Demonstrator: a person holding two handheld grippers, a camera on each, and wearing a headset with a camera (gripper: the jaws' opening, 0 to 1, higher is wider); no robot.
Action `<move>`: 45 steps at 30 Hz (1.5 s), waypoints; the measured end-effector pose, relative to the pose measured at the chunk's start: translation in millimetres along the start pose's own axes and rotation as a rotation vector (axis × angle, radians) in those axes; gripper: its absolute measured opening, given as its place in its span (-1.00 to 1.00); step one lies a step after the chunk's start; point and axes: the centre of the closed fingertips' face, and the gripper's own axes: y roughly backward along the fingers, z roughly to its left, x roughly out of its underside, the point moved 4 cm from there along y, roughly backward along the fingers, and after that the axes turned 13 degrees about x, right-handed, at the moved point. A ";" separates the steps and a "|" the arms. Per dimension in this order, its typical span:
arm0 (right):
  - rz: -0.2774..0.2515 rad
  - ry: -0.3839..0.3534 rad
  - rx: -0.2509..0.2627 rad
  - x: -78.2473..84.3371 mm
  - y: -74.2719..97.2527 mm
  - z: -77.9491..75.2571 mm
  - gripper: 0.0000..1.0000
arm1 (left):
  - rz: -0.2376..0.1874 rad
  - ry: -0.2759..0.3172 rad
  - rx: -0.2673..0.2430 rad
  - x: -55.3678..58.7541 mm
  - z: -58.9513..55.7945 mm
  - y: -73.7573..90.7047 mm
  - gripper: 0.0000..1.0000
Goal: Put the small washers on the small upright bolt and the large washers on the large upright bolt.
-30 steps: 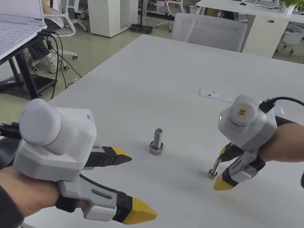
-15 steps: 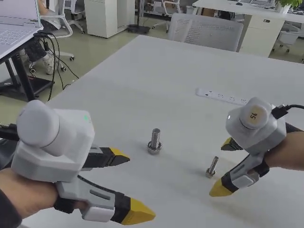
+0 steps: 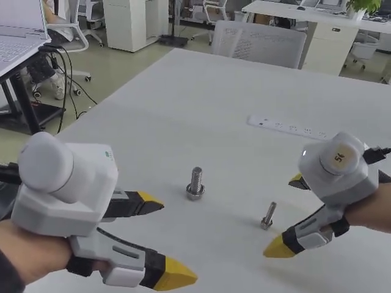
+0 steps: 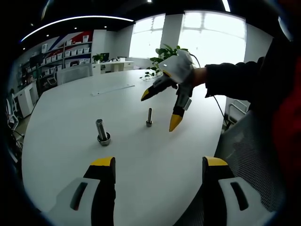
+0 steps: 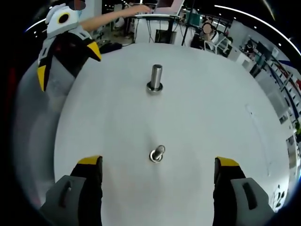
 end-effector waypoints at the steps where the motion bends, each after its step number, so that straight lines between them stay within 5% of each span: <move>1: -0.008 -0.005 0.007 0.0 1.3 0.1 1.00 | 0.000 -0.001 -0.001 0.0 -0.1 0.0 0.50; 16: -0.086 -0.087 0.061 -2.1 30.2 16.4 1.00 | -0.016 -0.001 -0.001 -2.3 -0.9 2.2 0.50; 30: -0.143 -0.166 0.108 3.6 58.6 53.6 0.98 | -0.029 -0.006 0.005 -4.9 -2.8 3.1 0.50; 45: -0.239 -0.304 0.230 -5.0 75.2 77.6 0.98 | -0.032 -0.009 0.012 -3.9 -3.1 4.4 0.50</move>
